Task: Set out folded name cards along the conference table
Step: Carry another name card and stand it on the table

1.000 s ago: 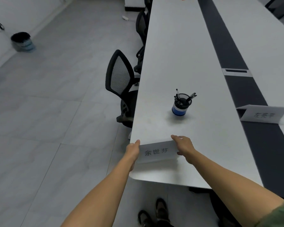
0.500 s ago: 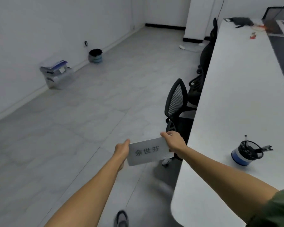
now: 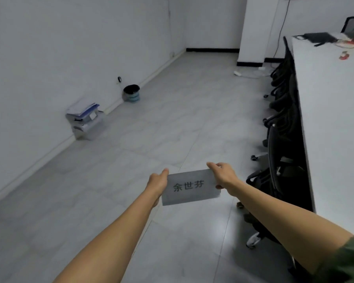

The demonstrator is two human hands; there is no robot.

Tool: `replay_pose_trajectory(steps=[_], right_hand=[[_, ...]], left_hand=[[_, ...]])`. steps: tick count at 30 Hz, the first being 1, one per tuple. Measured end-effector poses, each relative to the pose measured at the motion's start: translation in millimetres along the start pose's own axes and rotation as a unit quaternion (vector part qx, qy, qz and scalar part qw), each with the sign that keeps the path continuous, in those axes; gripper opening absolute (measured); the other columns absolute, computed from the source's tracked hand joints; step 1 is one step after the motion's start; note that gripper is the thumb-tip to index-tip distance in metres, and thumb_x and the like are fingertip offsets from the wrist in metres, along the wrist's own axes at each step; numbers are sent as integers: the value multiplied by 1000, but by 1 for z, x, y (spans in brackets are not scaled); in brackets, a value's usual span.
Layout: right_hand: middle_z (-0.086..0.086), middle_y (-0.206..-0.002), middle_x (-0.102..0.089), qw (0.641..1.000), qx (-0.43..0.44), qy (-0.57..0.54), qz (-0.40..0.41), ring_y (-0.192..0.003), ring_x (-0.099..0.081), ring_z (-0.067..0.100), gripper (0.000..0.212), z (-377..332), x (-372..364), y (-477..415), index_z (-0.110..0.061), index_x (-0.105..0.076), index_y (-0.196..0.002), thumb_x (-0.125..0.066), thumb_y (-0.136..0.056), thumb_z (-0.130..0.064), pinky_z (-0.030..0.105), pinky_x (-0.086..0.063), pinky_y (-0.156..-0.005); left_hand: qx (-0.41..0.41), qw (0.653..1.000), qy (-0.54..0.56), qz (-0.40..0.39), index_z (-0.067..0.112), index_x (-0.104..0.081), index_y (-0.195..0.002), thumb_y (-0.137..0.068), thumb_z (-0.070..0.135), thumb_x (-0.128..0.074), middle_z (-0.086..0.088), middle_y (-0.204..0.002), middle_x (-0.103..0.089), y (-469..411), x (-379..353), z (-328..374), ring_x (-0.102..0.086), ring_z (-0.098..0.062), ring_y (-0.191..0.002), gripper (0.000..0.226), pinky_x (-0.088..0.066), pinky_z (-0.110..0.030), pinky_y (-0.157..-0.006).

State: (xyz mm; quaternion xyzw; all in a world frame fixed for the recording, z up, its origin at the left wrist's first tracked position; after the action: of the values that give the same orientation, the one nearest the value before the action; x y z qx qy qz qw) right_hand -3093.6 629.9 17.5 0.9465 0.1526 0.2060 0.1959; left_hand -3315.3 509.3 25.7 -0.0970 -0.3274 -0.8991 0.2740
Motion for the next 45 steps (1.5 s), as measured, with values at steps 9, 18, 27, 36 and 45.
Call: replay_pose_trajectory(steps=[9,18,27,36,45], right_hand=[[10,-99,-62,998,-9,-36,54,-92,-62,31,43,-62,14,-171,-10,-63,-101,-55,-87,-50,36,-56,-60],[5,-90,-60,992,-9,-51,111,-88,-61,27,36,-151,100,-306,-13,-61,-97,-55,-89,-47,38,-56,-65],[3,-88,-59,957,-43,-82,275,-77,-56,20,38,-175,244,-430,-12,-64,-104,-55,-90,-46,37,-57,-64],[4,-99,-59,868,-103,-209,438,-93,-58,26,39,-156,392,-490,-15,-63,-100,-54,-89,-51,38,-55,-69],[4,-95,-55,742,-174,-267,589,-73,-52,20,37,-65,530,-457,-13,-57,-98,-52,-90,-49,42,-53,-70]], left_hand=[[-22,999,-40,-29,5,-56,-96,-94,44,-45,-15,-93,-65,-165,-37,119,-60,-28,-77,41,-43,-29,-62],[-74,993,-46,-74,5,-57,-94,-92,42,-47,-14,-91,-65,-287,-112,282,-61,-29,-81,39,-44,-34,-71],[-134,965,-105,-199,6,-57,-92,-89,44,-49,-12,-90,-64,-396,-279,442,-60,-29,-82,39,-45,-36,-75],[-248,884,-190,-348,7,-57,-86,-91,46,-49,-11,-89,-62,-424,-487,608,-55,-25,-77,40,-39,-33,-65],[-266,773,-260,-515,13,-45,-82,-92,44,-49,-11,-83,-47,-349,-708,640,-47,-23,-75,33,-33,-33,-67]])
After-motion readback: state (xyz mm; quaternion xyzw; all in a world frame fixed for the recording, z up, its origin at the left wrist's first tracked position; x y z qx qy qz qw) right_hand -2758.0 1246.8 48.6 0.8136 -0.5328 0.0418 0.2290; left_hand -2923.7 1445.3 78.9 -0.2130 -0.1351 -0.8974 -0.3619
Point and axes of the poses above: each hand's wrist, its own y-axis away from the middle knuckle, its own x-axis out of the back of the hand, z = x × y, the point moved 8 cm from there along -y, towards the middle knuckle
